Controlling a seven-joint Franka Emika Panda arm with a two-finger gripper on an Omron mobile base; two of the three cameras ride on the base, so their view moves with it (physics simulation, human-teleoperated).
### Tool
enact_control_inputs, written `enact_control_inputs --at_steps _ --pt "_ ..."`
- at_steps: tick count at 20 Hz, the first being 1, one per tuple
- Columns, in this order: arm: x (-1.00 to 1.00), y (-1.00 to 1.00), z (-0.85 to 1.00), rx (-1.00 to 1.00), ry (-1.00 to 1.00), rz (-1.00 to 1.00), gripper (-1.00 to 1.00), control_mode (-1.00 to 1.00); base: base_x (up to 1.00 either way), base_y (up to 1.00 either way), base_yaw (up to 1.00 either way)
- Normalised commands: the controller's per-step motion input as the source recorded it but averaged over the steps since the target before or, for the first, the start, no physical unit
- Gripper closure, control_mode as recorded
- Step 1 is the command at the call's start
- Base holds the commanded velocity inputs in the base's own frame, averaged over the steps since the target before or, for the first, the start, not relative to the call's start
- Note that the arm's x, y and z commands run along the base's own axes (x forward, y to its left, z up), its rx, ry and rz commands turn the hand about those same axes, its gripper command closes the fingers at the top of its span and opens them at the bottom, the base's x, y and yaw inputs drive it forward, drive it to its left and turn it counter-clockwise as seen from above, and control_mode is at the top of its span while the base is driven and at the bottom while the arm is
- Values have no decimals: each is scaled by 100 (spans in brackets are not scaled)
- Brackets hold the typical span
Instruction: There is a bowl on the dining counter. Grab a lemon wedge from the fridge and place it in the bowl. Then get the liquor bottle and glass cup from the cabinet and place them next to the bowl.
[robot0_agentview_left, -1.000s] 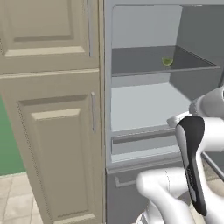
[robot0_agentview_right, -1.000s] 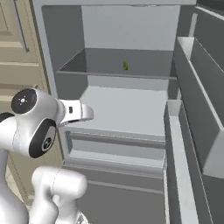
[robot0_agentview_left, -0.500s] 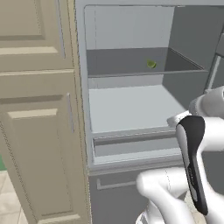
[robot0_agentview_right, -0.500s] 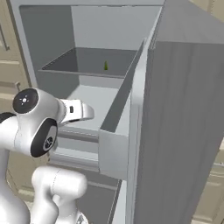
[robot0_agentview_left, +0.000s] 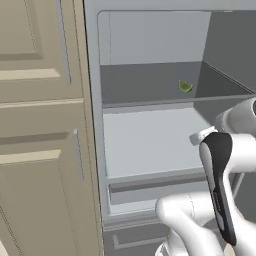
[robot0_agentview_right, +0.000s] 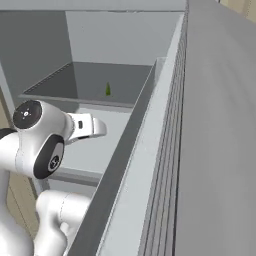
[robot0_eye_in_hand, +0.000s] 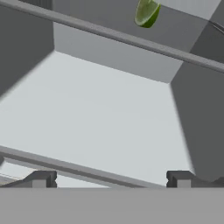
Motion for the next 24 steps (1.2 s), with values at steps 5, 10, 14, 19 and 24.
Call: enact_control_inputs --at_steps 5,10,14,19,24 --pt "10 0 1 0 0 -1 -100 -100 51 3 -5" --pt "31 11 33 6 -6 1 -100 -100 0 0 0" --pt "9 5 62 7 -12 10 -100 -100 0 0 0" --pt "4 0 35 2 -17 7 -100 -100 0 0 0" --pt "19 2 4 0 -4 -9 -100 -100 0 0 0"
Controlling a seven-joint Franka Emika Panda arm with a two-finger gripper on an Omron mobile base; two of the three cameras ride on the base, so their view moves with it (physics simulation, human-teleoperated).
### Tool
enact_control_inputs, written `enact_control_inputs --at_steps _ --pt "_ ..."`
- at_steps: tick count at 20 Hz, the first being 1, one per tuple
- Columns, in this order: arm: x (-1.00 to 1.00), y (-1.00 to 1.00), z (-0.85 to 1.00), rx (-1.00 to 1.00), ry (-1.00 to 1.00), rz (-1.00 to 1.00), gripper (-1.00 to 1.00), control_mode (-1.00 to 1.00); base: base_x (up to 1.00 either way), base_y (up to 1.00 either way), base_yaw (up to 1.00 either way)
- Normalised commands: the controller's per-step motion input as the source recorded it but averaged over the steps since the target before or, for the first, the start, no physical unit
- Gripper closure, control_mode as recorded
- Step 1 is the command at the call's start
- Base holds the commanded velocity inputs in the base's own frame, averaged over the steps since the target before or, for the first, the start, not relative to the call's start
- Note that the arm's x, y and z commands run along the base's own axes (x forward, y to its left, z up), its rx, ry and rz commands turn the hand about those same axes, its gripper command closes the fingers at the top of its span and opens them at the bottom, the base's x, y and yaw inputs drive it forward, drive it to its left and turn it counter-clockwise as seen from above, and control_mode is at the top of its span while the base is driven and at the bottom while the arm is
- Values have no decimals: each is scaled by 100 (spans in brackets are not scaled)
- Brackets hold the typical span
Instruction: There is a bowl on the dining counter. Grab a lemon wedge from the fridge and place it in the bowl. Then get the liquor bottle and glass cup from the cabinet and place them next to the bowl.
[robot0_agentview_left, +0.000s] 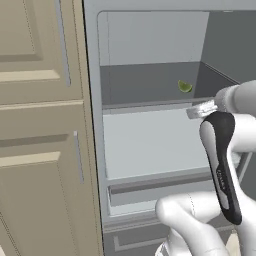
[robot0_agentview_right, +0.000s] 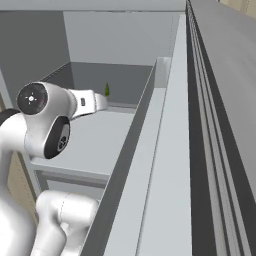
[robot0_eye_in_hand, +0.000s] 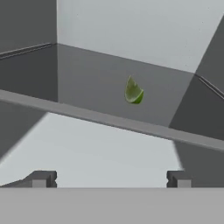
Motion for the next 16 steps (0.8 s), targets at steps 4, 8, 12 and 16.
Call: enact_control_inputs --at_steps 4,8,12,16 --pt "35 6 5 0 0 -13 -100 -100 0 0 0" --pt "33 0 13 0 -1 -2 -100 -100 0 0 0" --pt "12 -2 10 0 -6 0 -100 -100 0 0 0" --pt "0 -16 4 4 -11 0 -100 -100 0 0 0"
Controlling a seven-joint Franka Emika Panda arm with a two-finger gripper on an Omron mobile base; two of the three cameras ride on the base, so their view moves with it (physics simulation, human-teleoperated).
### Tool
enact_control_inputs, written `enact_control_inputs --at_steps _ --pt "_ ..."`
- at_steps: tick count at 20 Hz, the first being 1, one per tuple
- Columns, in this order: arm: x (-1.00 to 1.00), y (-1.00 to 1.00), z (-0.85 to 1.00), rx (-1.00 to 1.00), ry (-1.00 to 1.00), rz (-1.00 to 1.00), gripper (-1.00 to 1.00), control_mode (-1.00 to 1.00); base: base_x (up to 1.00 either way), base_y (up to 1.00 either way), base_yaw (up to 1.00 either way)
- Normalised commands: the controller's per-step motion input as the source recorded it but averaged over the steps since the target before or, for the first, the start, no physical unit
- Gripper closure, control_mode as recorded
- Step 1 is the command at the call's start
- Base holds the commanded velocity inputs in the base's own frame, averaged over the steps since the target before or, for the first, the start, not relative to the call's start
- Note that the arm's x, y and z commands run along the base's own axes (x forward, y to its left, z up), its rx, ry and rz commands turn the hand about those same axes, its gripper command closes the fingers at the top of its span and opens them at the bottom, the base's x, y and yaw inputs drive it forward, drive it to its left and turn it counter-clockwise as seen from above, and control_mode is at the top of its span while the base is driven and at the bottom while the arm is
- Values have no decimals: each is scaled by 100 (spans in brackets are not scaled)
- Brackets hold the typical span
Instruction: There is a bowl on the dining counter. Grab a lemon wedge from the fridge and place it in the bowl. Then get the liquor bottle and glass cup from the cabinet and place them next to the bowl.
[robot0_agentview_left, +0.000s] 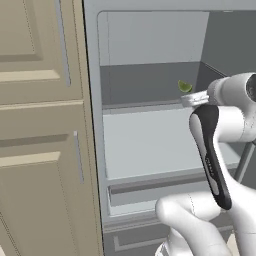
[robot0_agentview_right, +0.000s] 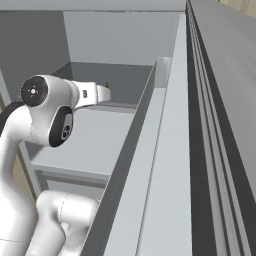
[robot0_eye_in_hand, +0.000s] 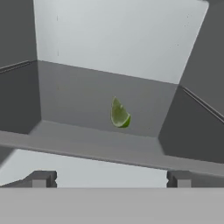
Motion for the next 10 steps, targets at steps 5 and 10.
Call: enact_control_inputs --at_steps 5,10 --pt "9 -4 4 2 -4 0 -100 -100 0 0 0" --pt "39 0 0 0 2 0 -100 -100 0 0 0"
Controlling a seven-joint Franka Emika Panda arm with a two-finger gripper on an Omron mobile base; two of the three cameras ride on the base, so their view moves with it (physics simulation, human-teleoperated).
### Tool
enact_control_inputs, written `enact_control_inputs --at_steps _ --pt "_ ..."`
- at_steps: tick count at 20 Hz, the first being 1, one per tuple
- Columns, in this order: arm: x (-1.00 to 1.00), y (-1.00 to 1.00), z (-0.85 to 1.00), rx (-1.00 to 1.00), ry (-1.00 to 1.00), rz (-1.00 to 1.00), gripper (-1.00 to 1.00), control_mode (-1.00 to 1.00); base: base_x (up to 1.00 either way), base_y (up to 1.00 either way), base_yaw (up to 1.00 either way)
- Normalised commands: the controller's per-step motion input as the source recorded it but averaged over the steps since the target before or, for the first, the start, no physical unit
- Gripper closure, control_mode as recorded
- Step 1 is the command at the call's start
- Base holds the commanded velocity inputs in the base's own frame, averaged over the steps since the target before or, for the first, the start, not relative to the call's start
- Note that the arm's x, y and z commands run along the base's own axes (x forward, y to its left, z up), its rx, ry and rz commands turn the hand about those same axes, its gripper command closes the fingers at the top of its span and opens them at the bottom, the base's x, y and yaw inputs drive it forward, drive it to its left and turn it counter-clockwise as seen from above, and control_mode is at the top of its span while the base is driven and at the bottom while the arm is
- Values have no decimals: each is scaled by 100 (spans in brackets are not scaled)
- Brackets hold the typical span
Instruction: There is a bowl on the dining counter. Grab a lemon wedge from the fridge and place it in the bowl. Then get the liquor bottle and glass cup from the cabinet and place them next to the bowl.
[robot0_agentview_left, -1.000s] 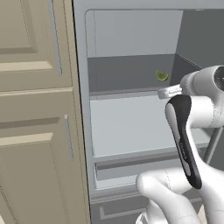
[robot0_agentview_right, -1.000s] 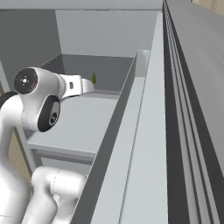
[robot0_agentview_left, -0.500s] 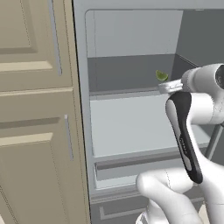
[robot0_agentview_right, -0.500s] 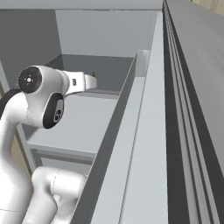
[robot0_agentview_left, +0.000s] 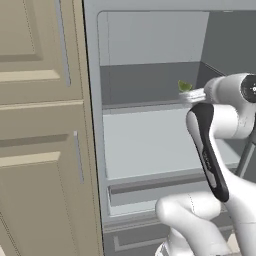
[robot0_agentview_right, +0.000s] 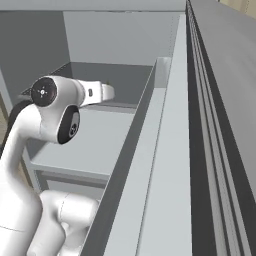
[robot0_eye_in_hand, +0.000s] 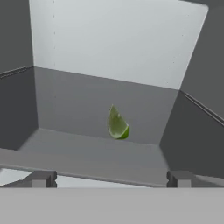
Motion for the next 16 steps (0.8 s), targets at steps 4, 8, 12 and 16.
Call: enact_control_inputs --at_steps 4,8,12,16 --pt "58 0 0 0 9 2 -100 -100 0 0 0" --pt "37 -1 0 0 12 6 -100 -100 0 0 0" --pt "29 0 0 0 7 7 -100 -100 0 0 0" --pt "25 -1 0 0 2 8 -100 -100 0 0 0"
